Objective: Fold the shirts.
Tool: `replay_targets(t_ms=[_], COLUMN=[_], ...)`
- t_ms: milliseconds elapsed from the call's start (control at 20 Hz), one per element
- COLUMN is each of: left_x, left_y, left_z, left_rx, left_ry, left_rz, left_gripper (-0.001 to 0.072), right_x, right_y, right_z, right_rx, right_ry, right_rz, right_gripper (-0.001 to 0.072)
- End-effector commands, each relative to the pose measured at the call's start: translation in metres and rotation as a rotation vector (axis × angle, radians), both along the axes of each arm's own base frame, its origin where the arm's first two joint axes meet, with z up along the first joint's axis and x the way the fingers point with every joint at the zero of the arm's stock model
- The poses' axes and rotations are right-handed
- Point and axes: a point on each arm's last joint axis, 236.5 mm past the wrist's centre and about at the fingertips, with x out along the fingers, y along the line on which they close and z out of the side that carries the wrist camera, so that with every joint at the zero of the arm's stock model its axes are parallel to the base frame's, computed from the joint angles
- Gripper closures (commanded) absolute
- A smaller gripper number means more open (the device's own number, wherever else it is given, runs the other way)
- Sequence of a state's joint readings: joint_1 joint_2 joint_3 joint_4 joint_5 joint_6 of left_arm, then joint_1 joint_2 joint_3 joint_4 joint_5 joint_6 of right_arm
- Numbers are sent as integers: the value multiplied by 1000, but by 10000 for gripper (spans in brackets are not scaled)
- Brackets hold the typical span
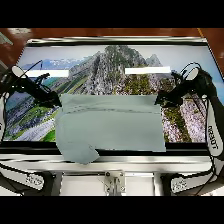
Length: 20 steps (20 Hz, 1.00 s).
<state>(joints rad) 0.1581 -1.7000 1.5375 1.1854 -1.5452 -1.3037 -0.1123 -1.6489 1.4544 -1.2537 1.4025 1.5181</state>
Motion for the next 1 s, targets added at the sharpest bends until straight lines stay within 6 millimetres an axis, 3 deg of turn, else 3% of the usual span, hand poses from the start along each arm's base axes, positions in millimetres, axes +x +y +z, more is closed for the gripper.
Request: replay_targets(t_ms=[0, 100, 150, 300, 400, 500, 600, 950], left_x=[-28, -55, -78, -148, -181, -205, -213, -217], left_y=[27, 54, 64, 73, 61, 40, 25, -2], left_z=[33, 41, 38, 6, -21, -43, -55, -87], left_rx=[-11, -16, -27, -92, -143, -191, -215, -150], left_ry=[36, 42, 62, 147, 194, 234, 238, 211], left_rz=[53, 138, 175, 336, 383, 344, 317, 241], left_gripper=[184, 182, 181, 176, 131, 131, 132, 132], right_x=[-58, -96, -110, -127, -142, -152, -152, -142], right_y=[-46, -93, -100, -89, -80, -77, -73, -78], right_z=[34, 48, 52, 51, 40, 30, 27, 26], right_rx=[-119, -188, -146, 94, 143, 139, 152, 137], right_ry=[121, 195, 189, 45, 15, 18, 20, -19], right_rz=[132, 66, 1, -219, -260, -269, -273, -293], right_gripper=[89, 91, 91, 91, 91, 91, 92, 93])
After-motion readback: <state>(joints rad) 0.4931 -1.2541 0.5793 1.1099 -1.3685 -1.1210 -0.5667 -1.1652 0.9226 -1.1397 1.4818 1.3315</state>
